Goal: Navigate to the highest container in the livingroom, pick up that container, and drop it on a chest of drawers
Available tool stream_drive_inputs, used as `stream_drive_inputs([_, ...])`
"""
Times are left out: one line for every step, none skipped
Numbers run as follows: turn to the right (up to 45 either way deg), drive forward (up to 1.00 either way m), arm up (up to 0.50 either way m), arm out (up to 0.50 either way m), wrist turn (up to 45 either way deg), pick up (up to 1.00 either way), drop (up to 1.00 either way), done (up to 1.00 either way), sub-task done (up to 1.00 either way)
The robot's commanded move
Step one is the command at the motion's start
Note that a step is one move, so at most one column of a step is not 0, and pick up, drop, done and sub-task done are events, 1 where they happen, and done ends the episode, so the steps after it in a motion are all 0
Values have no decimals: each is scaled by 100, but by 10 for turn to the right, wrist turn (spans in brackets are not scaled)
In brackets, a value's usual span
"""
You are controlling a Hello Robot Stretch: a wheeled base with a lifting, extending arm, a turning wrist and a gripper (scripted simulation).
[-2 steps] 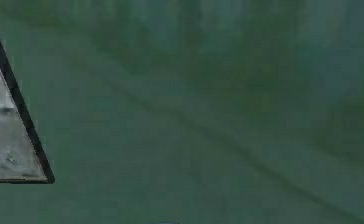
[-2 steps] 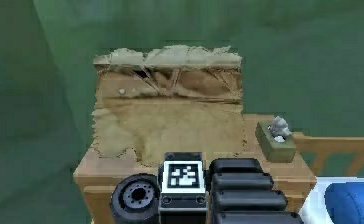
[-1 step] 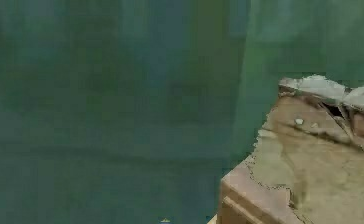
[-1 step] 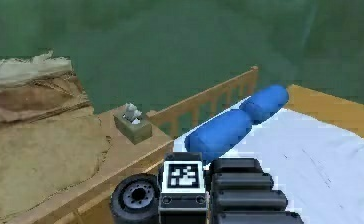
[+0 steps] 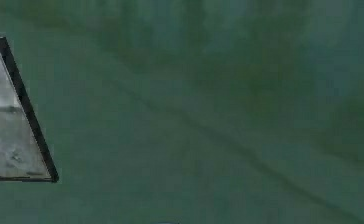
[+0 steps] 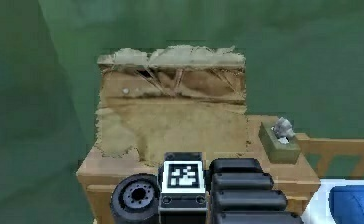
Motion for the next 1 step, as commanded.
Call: stream_drive_inputs([-270,0,0,0,0,0,0,0,0])
